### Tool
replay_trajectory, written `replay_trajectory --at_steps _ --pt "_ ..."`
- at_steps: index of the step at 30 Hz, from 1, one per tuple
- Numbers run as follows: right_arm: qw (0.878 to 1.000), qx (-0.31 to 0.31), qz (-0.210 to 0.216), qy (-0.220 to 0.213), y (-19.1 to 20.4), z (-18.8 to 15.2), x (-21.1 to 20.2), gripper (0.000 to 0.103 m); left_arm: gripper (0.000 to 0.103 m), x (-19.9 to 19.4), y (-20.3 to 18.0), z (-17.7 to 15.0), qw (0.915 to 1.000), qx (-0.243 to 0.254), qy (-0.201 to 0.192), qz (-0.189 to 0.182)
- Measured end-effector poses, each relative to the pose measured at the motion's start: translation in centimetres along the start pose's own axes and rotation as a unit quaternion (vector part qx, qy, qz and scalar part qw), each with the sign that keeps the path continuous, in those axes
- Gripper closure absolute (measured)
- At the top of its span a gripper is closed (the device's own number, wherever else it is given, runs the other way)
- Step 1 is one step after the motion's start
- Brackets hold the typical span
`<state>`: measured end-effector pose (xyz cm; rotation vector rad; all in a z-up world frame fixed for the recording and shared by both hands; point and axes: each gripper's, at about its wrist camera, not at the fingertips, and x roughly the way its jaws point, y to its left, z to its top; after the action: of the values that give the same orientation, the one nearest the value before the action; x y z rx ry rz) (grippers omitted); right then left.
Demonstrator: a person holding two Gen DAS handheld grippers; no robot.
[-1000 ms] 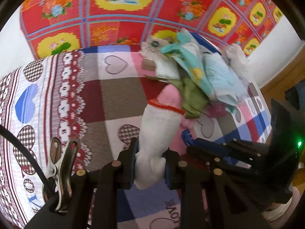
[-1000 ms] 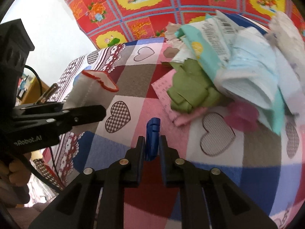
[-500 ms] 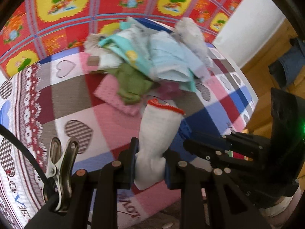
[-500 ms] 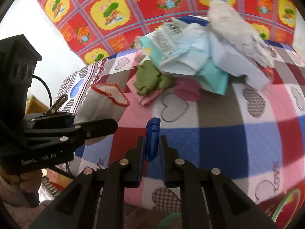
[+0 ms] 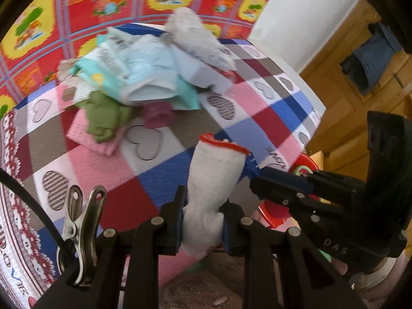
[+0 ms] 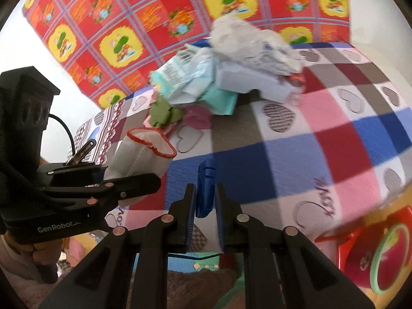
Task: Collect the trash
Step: 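Carry the sock in the left gripper and blue clip in the right over the bucket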
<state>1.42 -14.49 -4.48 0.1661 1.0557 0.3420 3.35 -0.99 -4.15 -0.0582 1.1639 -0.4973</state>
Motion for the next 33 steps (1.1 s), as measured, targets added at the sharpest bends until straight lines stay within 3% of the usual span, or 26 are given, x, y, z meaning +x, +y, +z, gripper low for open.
replay_trajectory --at_steps 20,33 --pt "0.990 0.114 -0.062 -0.051 -11.4 -4.9 -8.7 0.087 0.079 4.3 -12.7 2.3 0.9925 0.112 0.036 -0.034" --pt "0.970 0.196 -0.116 -0.079 -20.5 -9.8 -14.4 0.087 0.079 9.5 -24.2 3.3 0.9744 0.204 0.063 -0.069"
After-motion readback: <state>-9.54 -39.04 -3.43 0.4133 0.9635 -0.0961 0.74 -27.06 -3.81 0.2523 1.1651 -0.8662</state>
